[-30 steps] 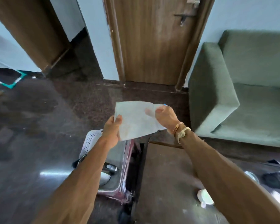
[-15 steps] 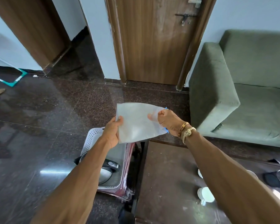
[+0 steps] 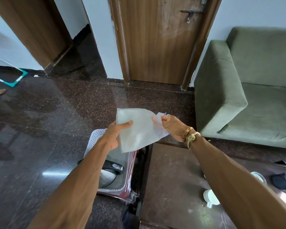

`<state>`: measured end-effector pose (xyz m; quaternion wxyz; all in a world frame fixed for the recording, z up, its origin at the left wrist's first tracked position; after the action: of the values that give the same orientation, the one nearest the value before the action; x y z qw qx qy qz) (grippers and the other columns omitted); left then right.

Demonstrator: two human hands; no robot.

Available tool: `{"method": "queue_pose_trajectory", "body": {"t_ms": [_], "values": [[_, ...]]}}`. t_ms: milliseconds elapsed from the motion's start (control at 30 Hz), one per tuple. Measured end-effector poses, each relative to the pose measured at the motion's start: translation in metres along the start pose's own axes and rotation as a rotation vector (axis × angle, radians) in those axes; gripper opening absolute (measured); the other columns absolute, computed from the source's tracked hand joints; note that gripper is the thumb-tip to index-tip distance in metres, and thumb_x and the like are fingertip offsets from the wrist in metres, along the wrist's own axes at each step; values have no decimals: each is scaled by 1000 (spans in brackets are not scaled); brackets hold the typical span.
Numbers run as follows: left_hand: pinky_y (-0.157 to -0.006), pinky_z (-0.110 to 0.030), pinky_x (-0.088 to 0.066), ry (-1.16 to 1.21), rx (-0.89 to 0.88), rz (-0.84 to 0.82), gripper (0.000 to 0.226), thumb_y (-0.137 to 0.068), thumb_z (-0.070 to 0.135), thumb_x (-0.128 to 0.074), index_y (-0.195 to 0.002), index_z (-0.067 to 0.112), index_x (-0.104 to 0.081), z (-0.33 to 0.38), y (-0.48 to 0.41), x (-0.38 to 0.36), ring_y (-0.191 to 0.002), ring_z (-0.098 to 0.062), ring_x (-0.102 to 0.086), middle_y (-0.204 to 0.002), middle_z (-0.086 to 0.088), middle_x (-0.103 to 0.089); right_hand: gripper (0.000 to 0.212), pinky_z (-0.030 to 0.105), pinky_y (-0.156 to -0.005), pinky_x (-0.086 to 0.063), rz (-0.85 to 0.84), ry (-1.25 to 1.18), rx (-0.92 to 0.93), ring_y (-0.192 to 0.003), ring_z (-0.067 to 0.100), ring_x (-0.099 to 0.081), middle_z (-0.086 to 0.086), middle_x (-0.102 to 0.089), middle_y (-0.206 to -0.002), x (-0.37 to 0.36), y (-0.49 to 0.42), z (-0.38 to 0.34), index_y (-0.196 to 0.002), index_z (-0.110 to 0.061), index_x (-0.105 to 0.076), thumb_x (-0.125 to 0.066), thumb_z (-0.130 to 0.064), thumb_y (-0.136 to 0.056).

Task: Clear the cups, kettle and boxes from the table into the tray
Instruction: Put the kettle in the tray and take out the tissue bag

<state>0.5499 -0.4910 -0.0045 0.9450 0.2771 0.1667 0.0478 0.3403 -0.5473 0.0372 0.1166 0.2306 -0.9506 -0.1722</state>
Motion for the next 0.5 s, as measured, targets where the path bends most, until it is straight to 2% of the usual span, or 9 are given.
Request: {"method": "queue_pose_trajectory", "body": {"t_ms": [33,67,133,200,300,367,433,500], "values": [[-76,-43,-58,7,39,-51,54,-64,25,-88,-115,15,-73,-3,1,-3,-105,-32,-70,-116,-13,-72,50,22,-60,-52,-59,-25,0,-60,8,-64,-9,-68,-67,-5,3,0,-67,-15,-68,-69,-64,-58],[-76,-44,-58,40,76,-76,47,-65,23,-85,-111,16,-75,-5,1,-4,-103,-32,-71,-116,-13,-73,42,24,-64,-56,-128,-60,-13,-70,11,-71,-5,-74,-78,-10,4,2,-76,-18,-74,-73,-59,-66],[-76,-44,-58,121,125,-80,41,-64,22,-78,-104,15,-78,-10,0,-2,-96,-32,-72,-113,-14,-73,34,39,-85,-59,-191,-95,-52,-98,28,-72,9,-75,-108,-12,5,9,-105,-13,-74,-72,-40,-85],[-74,-43,-58,144,132,-92,40,-62,21,-75,-101,16,-79,-11,-1,-1,-91,-31,-73,-110,-13,-74,26,49,-97,-54,-225,-59,-64,-105,31,-68,14,-71,-116,-10,5,13,-116,-8,-70,-63,-23,-96],[-71,-41,-59,119,155,-124,38,-60,19,-73,-97,16,-80,-12,0,-6,-85,-30,-73,-103,-12,-75,31,51,-100,-49,-226,-35,-90,-98,25,-66,10,-70,-106,-6,8,13,-116,-4,-69,-64,-21,-91],[-72,-41,-59,109,171,-122,38,-60,18,-72,-97,15,-79,-14,0,-9,-85,-30,-73,-102,-13,-75,33,50,-99,-50,-216,-27,-103,-98,23,-66,12,-71,-110,-6,9,13,-116,-5,-69,-72,-20,-87],[-74,-42,-59,95,166,-87,43,-63,15,-72,-106,13,-76,-13,0,-10,-89,-31,-73,-108,-15,-74,29,54,-99,-49,-152,-10,-111,-100,30,-64,23,-68,-118,-2,7,14,-116,-2,-69,-71,-13,-90],[-72,-44,-59,55,100,-14,45,-70,10,-74,-115,11,-68,-10,-2,-7,-92,-32,-72,-113,-18,-72,26,55,-101,-49,-107,-48,-128,-105,38,-65,26,-67,-120,0,6,18,-116,1,-69,-67,-9,-93]]}}
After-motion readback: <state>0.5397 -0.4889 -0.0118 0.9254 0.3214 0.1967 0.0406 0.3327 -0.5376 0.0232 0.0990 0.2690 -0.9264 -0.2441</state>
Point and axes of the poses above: each hand's wrist, its own y-axis away from the middle knuckle, its own x-axis out of the back of the hand, z = x × y, the point moved 8 cm from there along -y, towards the middle knuckle
